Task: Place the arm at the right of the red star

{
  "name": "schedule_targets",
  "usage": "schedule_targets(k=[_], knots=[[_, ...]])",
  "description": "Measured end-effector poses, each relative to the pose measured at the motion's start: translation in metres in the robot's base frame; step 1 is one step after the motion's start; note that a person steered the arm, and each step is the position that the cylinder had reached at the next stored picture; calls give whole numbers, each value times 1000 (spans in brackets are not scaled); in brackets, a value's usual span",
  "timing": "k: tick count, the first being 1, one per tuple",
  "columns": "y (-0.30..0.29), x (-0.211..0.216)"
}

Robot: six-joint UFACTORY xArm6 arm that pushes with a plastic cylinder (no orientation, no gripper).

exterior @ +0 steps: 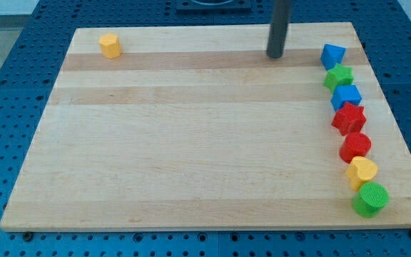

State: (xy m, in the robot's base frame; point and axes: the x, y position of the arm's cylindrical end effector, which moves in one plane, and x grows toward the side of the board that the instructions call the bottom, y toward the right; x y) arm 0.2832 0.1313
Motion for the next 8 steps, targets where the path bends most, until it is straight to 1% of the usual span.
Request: schedule_targets(k=[1, 2, 3, 4, 5, 6, 7, 8], knots=[[0, -8], [48, -62], [114, -92], [183, -91], [214, -49], [213, 89], [212, 102], [184, 212]])
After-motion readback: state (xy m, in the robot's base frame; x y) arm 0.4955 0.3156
